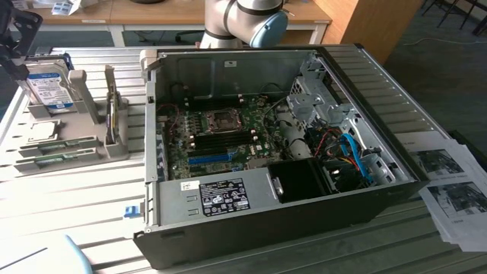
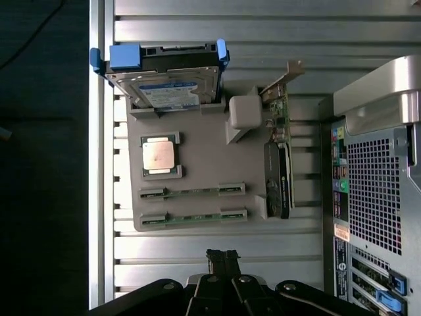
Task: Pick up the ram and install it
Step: 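Reach for the ram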
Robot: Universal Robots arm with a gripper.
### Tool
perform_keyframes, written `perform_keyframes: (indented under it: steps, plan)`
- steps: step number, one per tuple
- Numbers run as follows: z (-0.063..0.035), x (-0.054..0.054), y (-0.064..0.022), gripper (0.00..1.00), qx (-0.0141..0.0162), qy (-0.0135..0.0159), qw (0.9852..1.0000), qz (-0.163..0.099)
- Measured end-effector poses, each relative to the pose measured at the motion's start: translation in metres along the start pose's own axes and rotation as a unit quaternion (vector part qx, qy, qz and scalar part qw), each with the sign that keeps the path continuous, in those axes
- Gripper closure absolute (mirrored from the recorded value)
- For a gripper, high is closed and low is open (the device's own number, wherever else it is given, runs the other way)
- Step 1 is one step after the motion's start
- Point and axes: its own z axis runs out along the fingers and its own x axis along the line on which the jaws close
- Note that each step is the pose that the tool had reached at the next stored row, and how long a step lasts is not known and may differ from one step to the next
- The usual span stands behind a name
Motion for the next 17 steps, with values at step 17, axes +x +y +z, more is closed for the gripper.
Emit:
perform_keyframes:
  steps: [17]
  plan:
    - [0.0039, 0.001, 0.0178, 0.91, -0.0026, 0.0001, 1.0, 0.0]
